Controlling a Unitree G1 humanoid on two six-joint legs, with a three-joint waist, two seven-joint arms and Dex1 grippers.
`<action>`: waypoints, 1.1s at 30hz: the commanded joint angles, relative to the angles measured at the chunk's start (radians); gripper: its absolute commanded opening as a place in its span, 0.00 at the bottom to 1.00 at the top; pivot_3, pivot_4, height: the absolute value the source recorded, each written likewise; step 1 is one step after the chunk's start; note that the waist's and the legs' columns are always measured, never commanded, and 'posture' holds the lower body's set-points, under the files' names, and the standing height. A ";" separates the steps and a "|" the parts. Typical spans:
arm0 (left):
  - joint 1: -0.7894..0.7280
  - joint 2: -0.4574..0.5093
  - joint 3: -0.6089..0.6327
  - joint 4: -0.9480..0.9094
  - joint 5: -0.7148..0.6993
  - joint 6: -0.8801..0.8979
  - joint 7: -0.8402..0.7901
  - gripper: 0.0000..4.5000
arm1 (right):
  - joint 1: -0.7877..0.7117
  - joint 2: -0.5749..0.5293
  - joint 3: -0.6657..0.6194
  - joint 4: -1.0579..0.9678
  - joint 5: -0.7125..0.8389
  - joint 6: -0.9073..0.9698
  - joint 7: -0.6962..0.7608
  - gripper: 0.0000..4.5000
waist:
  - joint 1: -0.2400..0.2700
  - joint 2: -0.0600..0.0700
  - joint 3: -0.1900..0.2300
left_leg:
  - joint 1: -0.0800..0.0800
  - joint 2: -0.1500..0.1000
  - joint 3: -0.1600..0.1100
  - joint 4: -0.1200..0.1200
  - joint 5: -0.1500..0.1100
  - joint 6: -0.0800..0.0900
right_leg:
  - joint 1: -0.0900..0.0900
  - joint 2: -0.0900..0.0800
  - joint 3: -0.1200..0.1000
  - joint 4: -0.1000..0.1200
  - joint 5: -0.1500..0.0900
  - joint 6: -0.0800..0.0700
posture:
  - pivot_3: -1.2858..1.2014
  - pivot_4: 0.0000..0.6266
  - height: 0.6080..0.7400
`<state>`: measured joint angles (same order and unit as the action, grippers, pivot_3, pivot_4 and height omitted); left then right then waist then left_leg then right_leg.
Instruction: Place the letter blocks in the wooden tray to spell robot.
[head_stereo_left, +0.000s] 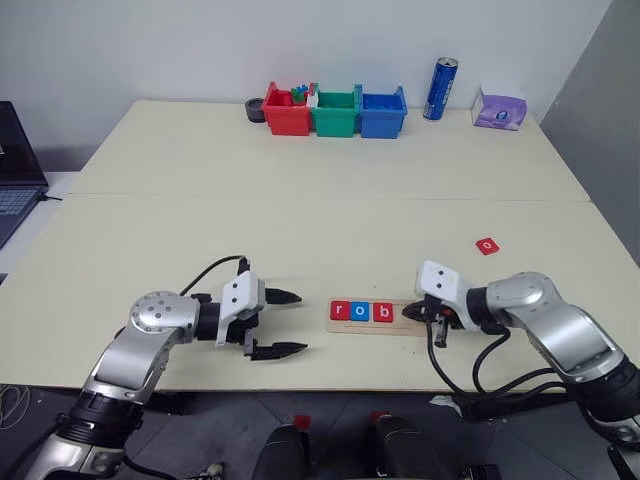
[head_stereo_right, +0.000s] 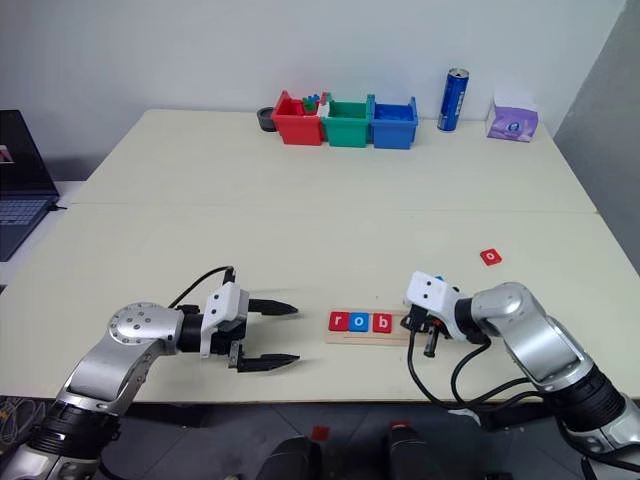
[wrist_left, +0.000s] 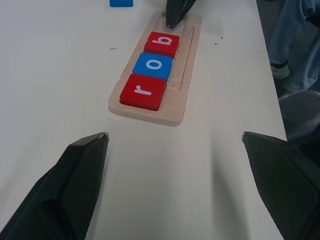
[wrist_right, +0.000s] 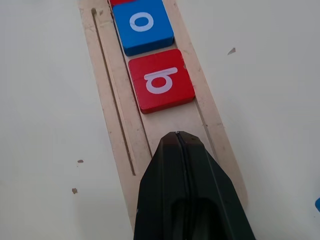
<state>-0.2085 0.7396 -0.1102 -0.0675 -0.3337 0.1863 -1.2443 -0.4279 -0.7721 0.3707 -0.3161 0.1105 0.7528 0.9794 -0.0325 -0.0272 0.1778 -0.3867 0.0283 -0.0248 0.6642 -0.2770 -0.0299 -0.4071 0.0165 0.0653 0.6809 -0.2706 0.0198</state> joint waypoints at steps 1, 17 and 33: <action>-0.001 0.002 0.021 -0.017 -0.007 -0.017 0.003 1.00 | -0.034 0.012 0.008 0.007 -0.016 -0.032 -0.003 0.00 | 0.000 0.000 0.000 | 0.000 0.000 0.000 0.000 0.000 0.000 | 0.000 0.000 0.000 0.000 0.000 0.000 | 0.52 0.24 1.00; 0.002 0.002 0.015 -0.039 -0.011 -0.001 0.014 1.00 | -0.068 0.058 0.027 0.008 -0.012 -0.030 0.000 0.00 | 0.000 0.000 0.000 | 0.000 0.000 0.000 0.000 0.000 0.000 | 0.000 0.000 0.000 0.000 0.000 -0.001 | 0.52 0.24 1.00; -0.010 -0.012 0.004 -0.038 -0.008 -0.001 0.015 1.00 | -0.065 0.039 -0.037 -0.040 0.028 0.001 0.009 0.00 | 0.000 0.000 0.000 | 0.000 0.000 0.000 0.000 0.000 0.000 | 0.000 0.000 0.000 0.000 0.000 -0.001 | 0.52 0.24 1.00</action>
<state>-0.2079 0.7292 -0.1124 -0.0738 -0.3338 0.1919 -1.2320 -0.4824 -0.7078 0.4022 -0.3037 0.1086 0.7524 0.9782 -0.0321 -0.0270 0.1779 -0.3868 0.0281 -0.0252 0.6642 -0.2770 -0.0299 -0.4070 0.0165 0.0652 0.6809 -0.2702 0.0192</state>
